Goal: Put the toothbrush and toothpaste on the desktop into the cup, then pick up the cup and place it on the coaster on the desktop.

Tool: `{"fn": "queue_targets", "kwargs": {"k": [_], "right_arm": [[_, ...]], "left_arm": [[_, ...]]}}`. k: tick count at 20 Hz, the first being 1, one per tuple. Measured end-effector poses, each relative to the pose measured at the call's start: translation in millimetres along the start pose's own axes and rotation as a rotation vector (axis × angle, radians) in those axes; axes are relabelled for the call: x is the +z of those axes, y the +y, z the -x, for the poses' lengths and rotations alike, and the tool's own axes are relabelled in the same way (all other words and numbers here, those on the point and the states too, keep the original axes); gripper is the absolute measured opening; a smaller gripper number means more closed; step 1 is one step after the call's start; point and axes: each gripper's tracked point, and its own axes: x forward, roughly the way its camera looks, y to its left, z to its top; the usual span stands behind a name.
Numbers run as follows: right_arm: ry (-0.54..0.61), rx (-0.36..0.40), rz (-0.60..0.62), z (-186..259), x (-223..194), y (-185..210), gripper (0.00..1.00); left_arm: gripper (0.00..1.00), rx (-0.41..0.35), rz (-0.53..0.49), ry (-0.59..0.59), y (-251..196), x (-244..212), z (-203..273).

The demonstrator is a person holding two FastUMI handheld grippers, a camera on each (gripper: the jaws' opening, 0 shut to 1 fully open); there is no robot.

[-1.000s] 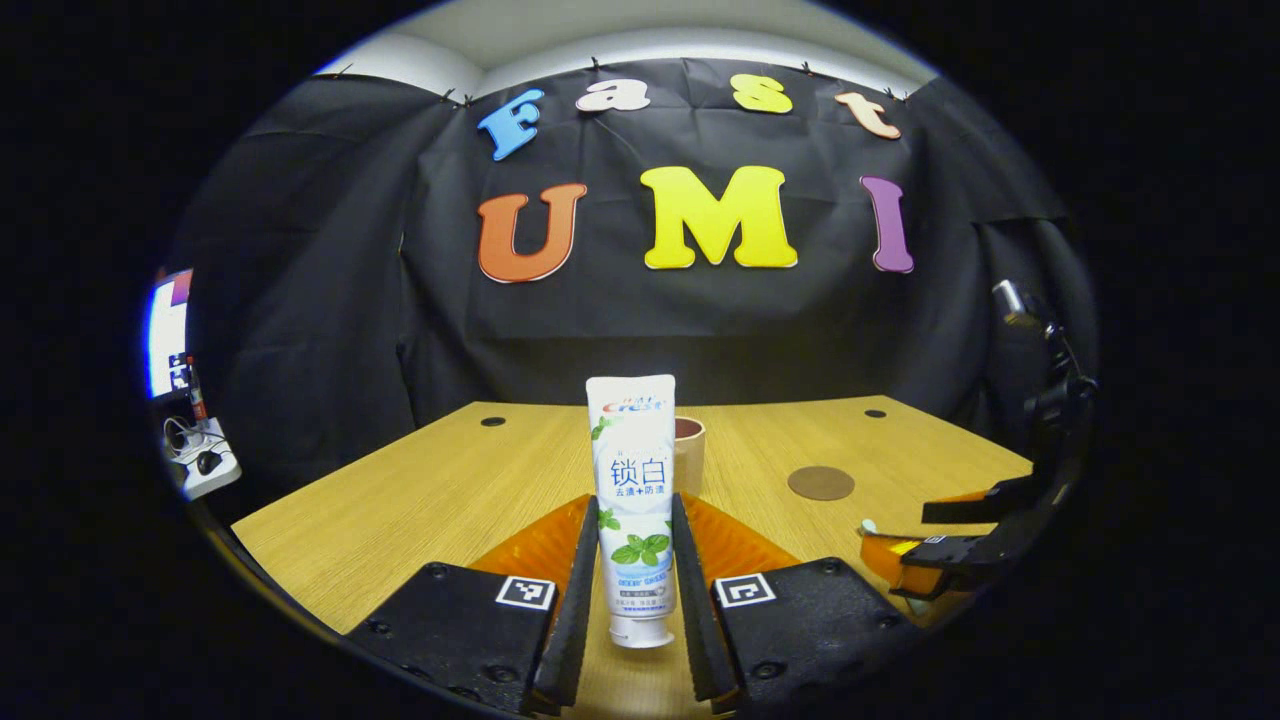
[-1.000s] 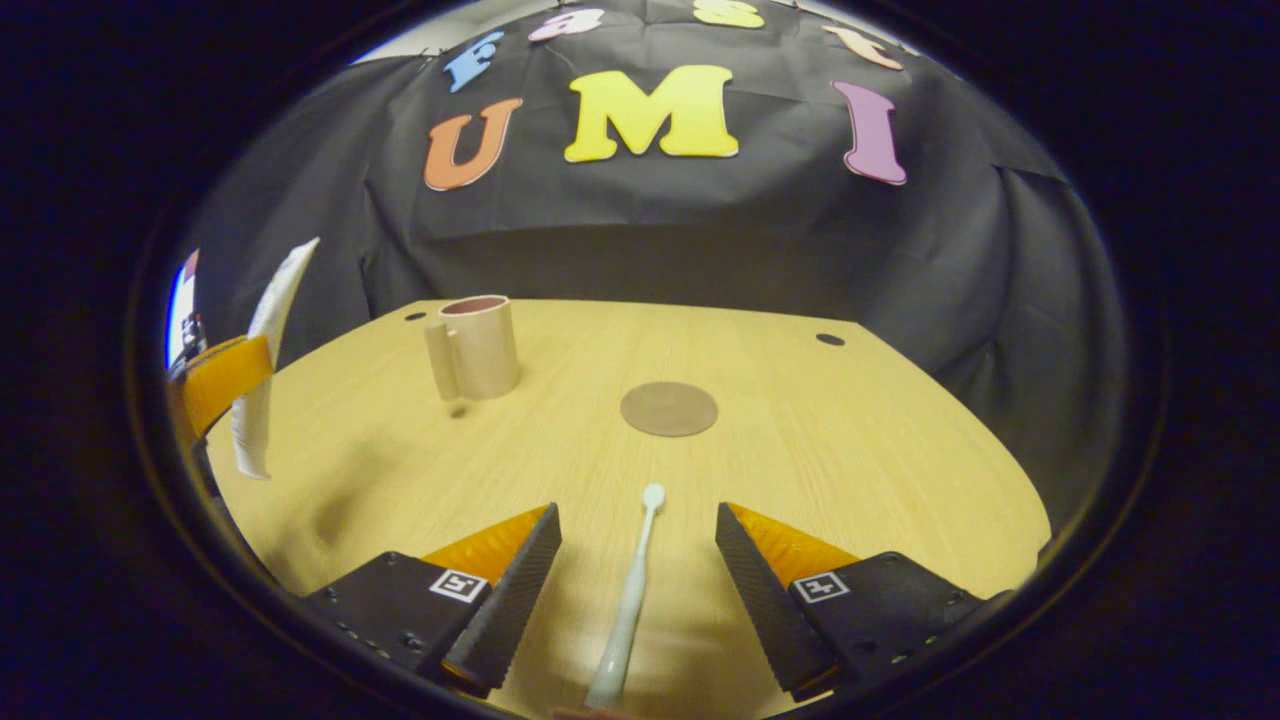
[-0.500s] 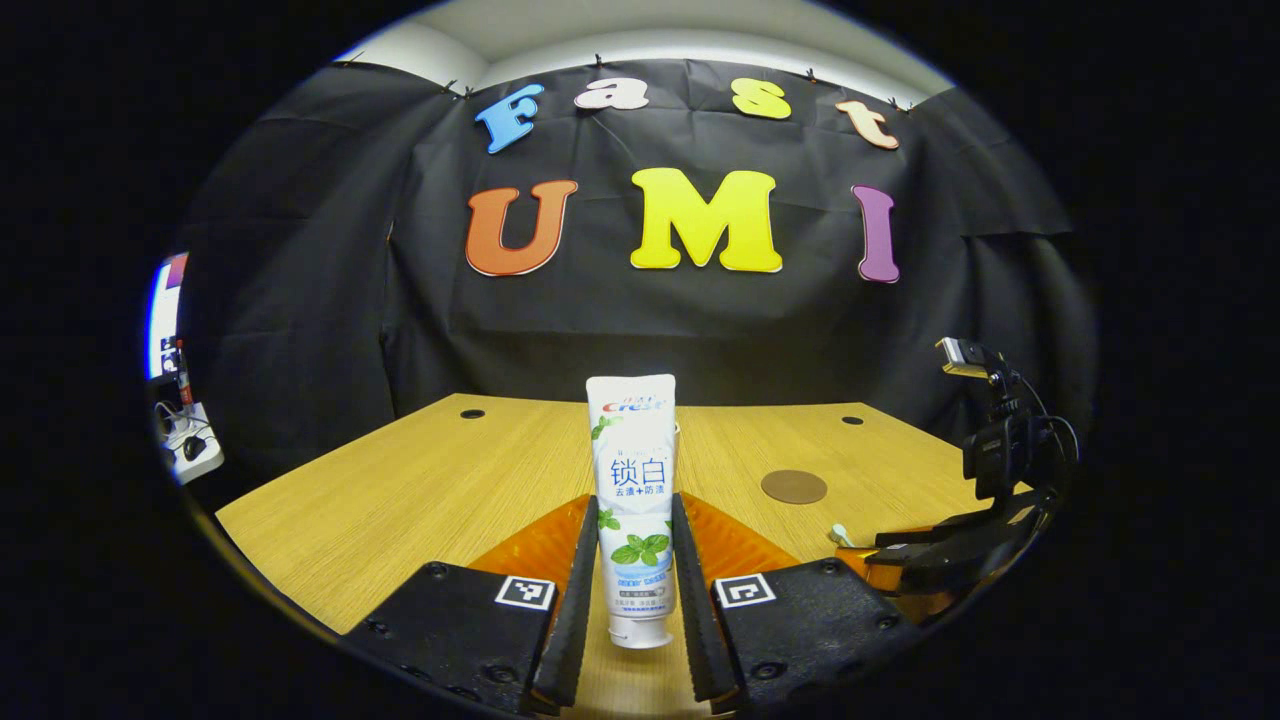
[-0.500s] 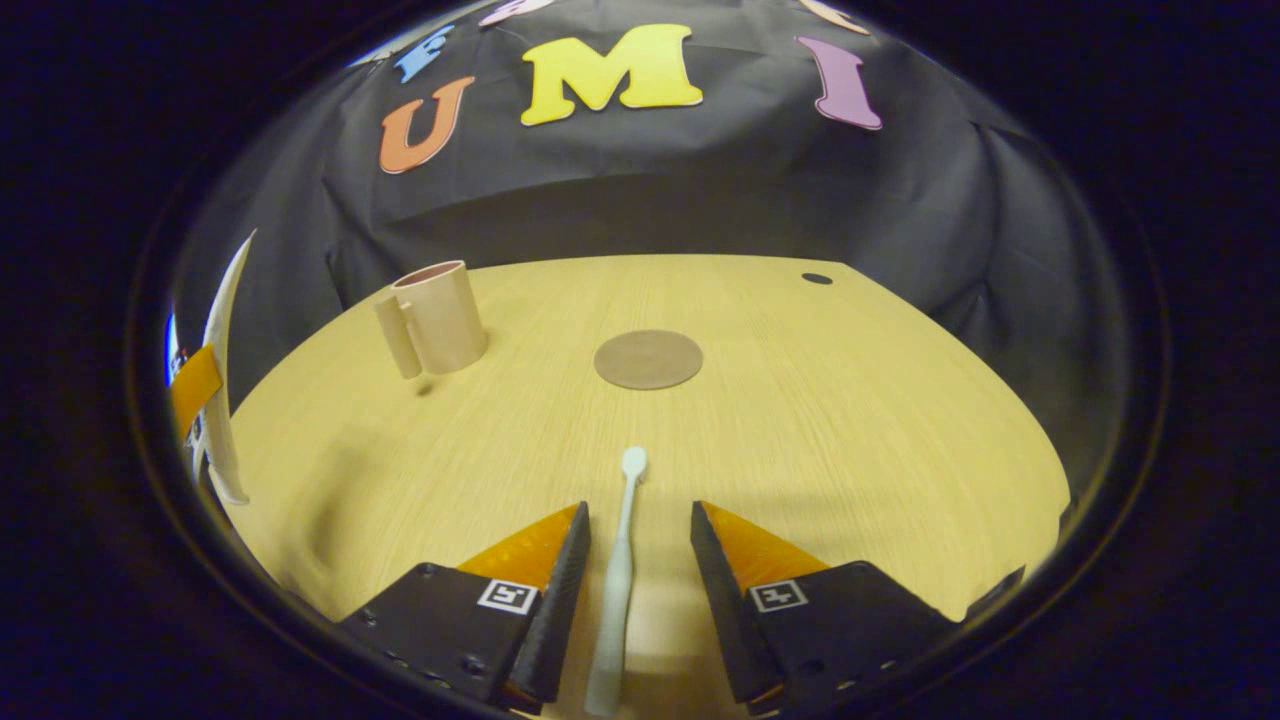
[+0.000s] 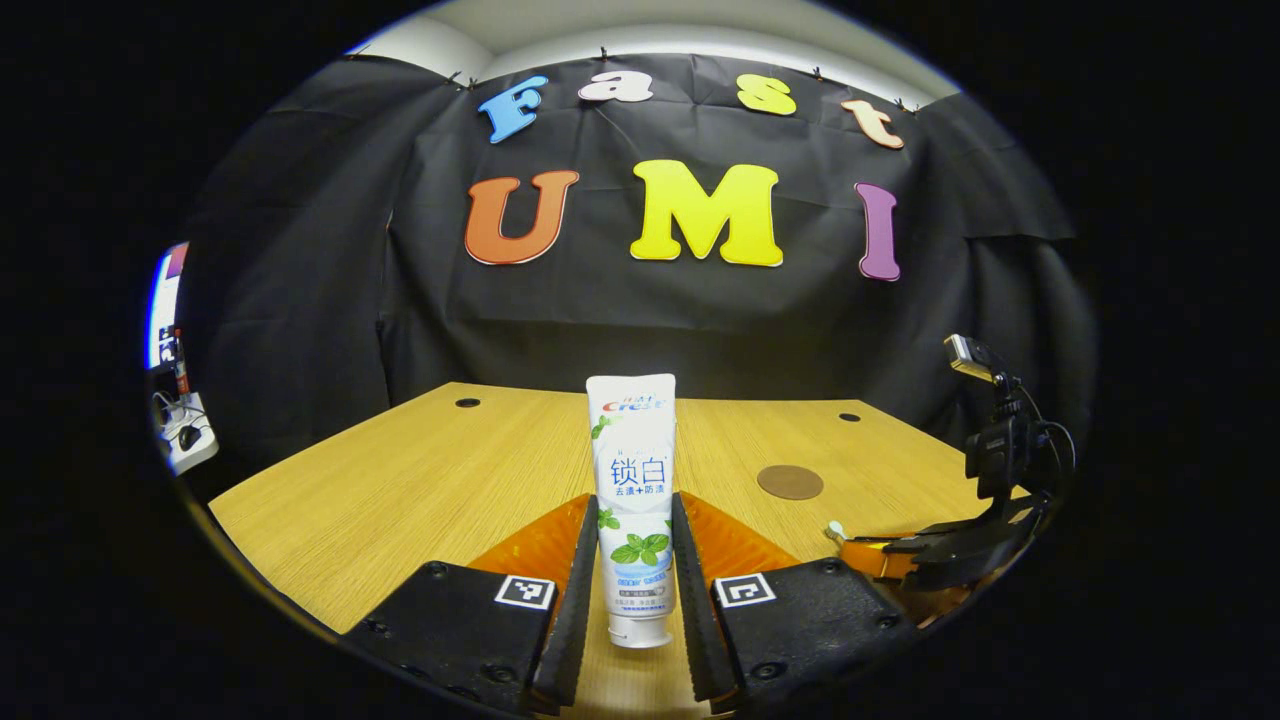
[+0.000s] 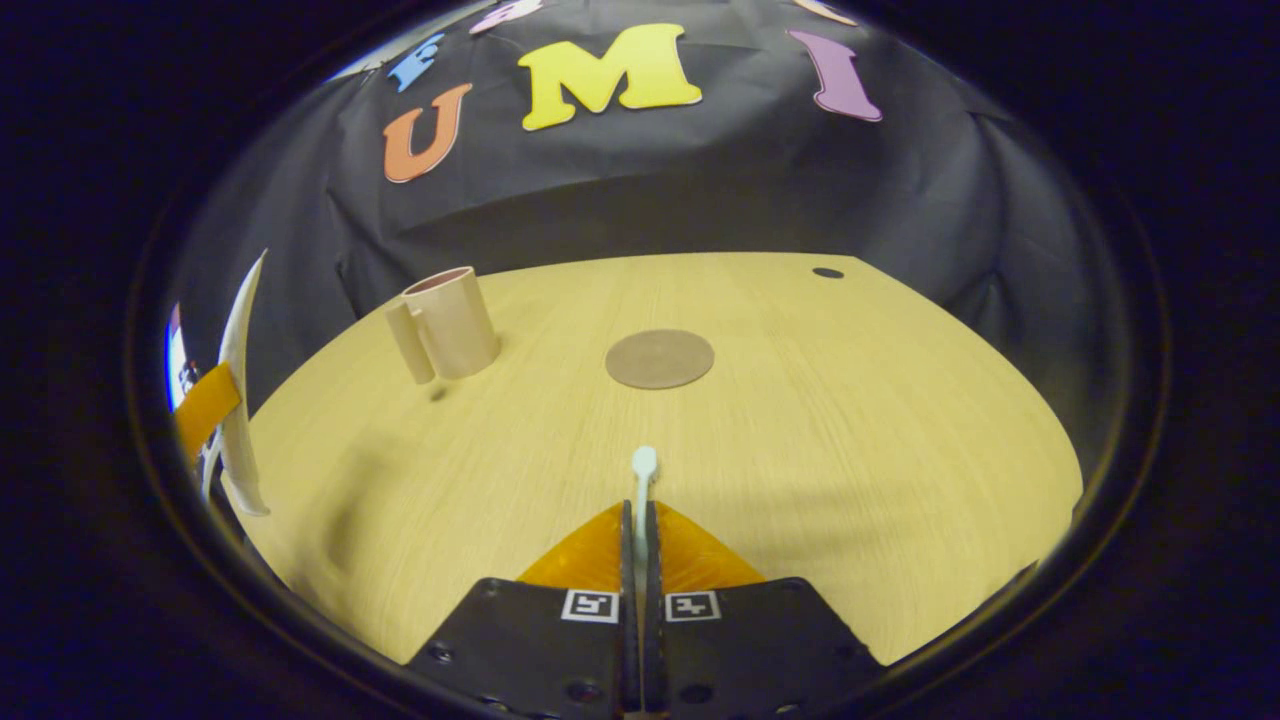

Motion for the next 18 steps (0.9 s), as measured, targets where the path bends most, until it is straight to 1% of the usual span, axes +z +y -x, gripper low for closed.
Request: {"fn": "queue_targets", "kwargs": {"k": [4, 7, 9, 11, 14, 18], "right_arm": [[-0.101, 0.033, 0.037, 21.1, 16.3, 9.2, 0.02], [-0.232, 0.029, 0.058, 47.0, 43.0, 10.3, 0.02], [-0.320, 0.042, 0.052, 68.2, 59.0, 13.2, 0.02], [-0.402, 0.045, 0.046, 87.0, 75.2, 13.1, 0.02], [-0.480, 0.055, 0.035, 109.8, 89.6, 14.9, 0.02], [-0.547, 0.041, 0.067, 126.6, 99.2, 14.8, 0.02]], "left_arm": [[0.44, 0.003, 0.007, 0.005, 2.2, -1.0, -1.3], [0.44, 0.010, 0.001, 0.000, 5.4, 0.6, -2.8], [0.44, 0.024, 0.005, -0.010, 10.3, 3.6, -2.4], [0.44, 0.023, 0.017, -0.013, 11.0, 4.0, -5.1], [0.44, 0.015, 0.018, -0.014, 13.0, 6.0, -8.9], [0.45, -0.023, 0.041, -0.034, 13.8, 19.5, -23.5]]}}
